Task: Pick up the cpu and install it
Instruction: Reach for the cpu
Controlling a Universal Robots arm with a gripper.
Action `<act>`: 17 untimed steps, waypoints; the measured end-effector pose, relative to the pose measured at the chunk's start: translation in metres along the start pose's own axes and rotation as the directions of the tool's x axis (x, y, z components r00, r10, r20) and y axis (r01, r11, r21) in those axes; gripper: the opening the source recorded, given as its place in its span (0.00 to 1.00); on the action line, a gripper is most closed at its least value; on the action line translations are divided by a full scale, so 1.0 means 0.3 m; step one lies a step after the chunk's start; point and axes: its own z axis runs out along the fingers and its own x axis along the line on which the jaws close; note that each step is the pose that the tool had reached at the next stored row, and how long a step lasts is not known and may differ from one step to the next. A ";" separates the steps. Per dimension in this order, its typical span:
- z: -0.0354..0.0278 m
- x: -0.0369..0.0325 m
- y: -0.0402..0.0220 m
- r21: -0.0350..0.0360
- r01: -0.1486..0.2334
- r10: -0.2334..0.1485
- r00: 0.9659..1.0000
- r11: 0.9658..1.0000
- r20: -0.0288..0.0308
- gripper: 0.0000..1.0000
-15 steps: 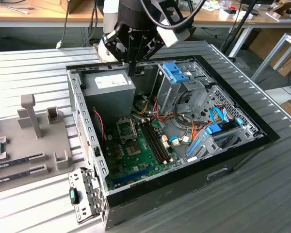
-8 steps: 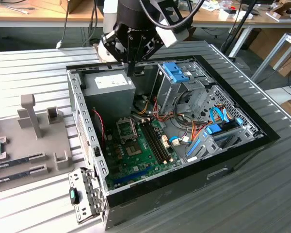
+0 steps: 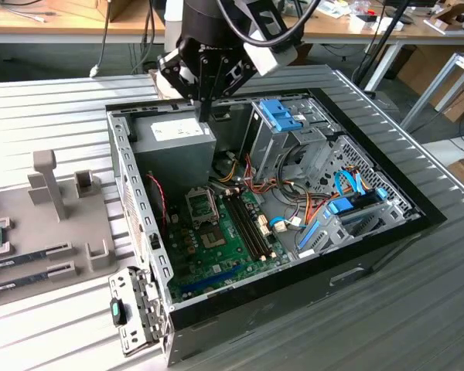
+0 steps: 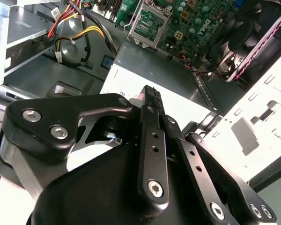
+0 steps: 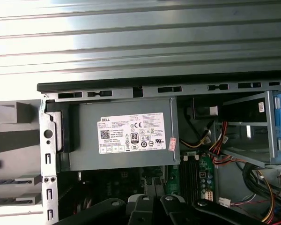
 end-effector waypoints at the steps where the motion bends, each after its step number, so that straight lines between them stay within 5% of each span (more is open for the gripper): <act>1: 0.000 0.003 0.000 0.000 0.000 0.000 1.000 1.000 0.000 0.11; 17: -0.001 0.051 -0.004 0.000 0.000 0.000 1.000 1.000 0.000 0.11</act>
